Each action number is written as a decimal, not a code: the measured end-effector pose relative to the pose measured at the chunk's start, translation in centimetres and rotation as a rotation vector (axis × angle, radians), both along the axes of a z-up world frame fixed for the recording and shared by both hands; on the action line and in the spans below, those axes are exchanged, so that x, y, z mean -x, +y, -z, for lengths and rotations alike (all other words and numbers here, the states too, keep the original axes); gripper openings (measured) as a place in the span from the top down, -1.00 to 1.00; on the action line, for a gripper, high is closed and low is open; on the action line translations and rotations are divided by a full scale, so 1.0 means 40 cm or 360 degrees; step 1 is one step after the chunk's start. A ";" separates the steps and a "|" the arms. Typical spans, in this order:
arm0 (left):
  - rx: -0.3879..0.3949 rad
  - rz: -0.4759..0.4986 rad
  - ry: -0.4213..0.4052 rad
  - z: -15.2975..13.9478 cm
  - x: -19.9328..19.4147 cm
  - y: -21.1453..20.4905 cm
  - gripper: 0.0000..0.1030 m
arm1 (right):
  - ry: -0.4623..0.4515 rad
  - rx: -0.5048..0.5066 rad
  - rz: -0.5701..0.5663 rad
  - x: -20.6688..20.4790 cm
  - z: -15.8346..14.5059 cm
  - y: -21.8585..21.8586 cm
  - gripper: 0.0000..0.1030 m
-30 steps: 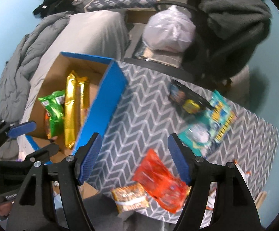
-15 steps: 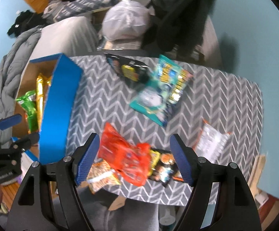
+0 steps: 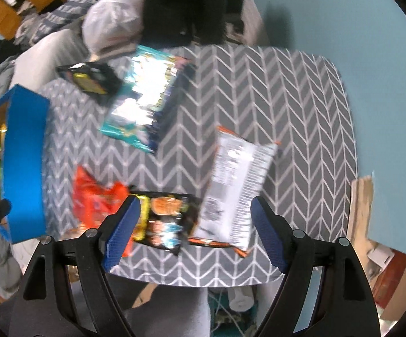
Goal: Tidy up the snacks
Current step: 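Move both open tools back over the snacks on the table, then grasp the white chip bag with the right tool while the left grasps the striped stick pack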
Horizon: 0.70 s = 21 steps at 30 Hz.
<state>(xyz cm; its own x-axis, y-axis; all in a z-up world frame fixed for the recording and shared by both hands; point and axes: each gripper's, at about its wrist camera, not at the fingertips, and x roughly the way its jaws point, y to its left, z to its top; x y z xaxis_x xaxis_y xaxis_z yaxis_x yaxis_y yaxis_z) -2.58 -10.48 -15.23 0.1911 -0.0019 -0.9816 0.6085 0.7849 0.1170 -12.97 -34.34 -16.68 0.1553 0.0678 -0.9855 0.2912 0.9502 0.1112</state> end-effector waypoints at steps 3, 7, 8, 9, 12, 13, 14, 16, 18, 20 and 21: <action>-0.0019 0.0037 0.0007 0.027 0.005 -0.016 -0.45 | 0.0036 0.0008 0.0035 0.006 0.042 -0.028 -0.56; -0.0038 0.0042 0.0040 0.061 0.013 -0.023 -0.45 | 0.0076 -0.0008 0.0070 0.010 0.097 -0.051 -0.56; -0.0044 0.0038 0.0049 0.069 0.016 -0.023 -0.45 | 0.0082 -0.0011 0.0077 0.009 0.108 -0.054 -0.56; -0.0045 0.0035 0.0056 0.075 0.019 -0.023 -0.45 | 0.0092 -0.0015 0.0087 0.010 0.121 -0.056 -0.56; -0.0048 0.0017 0.0078 0.092 0.029 -0.017 -0.45 | 0.0105 -0.0038 0.0109 0.006 0.152 -0.060 -0.56; -0.0047 0.0013 0.0082 0.096 0.032 -0.015 -0.45 | 0.0106 -0.0036 0.0112 0.004 0.163 -0.060 -0.56; -0.0047 0.0007 0.0088 0.101 0.036 -0.012 -0.45 | 0.0109 -0.0033 0.0113 0.003 0.170 -0.060 -0.56; -0.0051 -0.0001 0.0096 0.109 0.045 -0.008 -0.46 | 0.0117 -0.0012 0.0116 -0.001 0.189 -0.060 -0.56; -0.0051 -0.0007 0.0099 0.115 0.052 -0.004 -0.46 | 0.0129 0.0008 0.0113 -0.004 0.207 -0.058 -0.56; -0.0055 -0.0012 0.0104 0.122 0.057 0.000 -0.47 | 0.0128 0.0020 0.0109 -0.005 0.223 -0.059 -0.56; -0.0056 -0.0015 0.0110 0.125 0.060 0.002 -0.47 | 0.0130 0.0029 0.0104 -0.006 0.230 -0.058 -0.56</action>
<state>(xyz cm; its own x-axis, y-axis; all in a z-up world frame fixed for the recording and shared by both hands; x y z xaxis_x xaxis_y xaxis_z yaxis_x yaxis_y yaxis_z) -4.99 -10.39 -20.22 0.1226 0.0346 -0.9919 0.6087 0.7868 0.1026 -12.72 -36.65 -25.90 0.0781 0.0421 -0.9961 0.3600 0.9305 0.0676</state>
